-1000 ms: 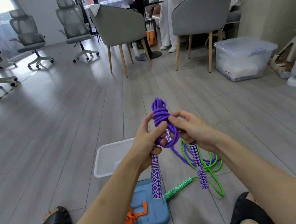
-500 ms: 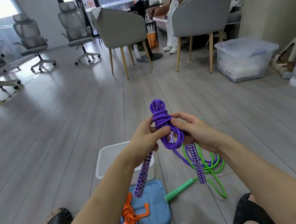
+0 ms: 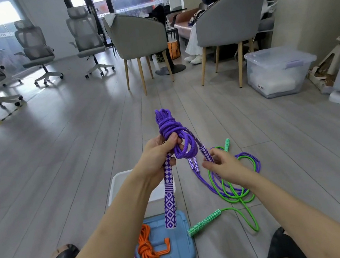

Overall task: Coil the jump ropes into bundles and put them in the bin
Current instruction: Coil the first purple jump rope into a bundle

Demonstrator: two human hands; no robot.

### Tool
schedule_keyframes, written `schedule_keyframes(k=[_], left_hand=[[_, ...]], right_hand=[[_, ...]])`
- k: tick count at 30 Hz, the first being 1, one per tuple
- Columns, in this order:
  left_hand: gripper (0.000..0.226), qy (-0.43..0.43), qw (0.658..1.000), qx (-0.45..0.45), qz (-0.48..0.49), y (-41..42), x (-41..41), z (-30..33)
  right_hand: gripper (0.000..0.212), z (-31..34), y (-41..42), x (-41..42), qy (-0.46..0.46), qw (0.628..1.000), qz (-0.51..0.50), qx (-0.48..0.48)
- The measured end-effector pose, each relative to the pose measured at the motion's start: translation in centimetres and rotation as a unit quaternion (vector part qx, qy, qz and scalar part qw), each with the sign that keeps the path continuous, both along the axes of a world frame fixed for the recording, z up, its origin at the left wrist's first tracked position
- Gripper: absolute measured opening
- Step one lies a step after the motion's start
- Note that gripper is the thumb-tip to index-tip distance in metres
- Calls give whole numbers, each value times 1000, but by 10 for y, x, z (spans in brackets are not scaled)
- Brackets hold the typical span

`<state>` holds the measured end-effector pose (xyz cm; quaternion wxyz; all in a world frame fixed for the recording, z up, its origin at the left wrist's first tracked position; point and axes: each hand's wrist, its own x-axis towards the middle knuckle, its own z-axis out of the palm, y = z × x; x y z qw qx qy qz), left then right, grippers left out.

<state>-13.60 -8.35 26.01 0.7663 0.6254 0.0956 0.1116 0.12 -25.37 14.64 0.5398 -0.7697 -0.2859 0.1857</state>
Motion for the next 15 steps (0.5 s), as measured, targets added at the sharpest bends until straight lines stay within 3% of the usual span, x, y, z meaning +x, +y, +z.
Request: schedule_keyframes(k=[2, 5, 10, 15], left_hand=[[16, 12, 1000, 12, 1, 1, 0, -1], [17, 26, 999, 22, 9, 1, 2, -5], [12, 28, 1000, 3, -1, -4, 3, -11], [9, 37, 999, 30, -4, -8, 7, -12]], right_hand=[[13, 1, -2, 4, -36, 997, -67, -20], [21, 13, -5, 3, -11, 992, -126, 18], [10, 44, 8, -11, 93, 979, -125, 129], [21, 69, 14, -16, 153, 964, -116, 186]])
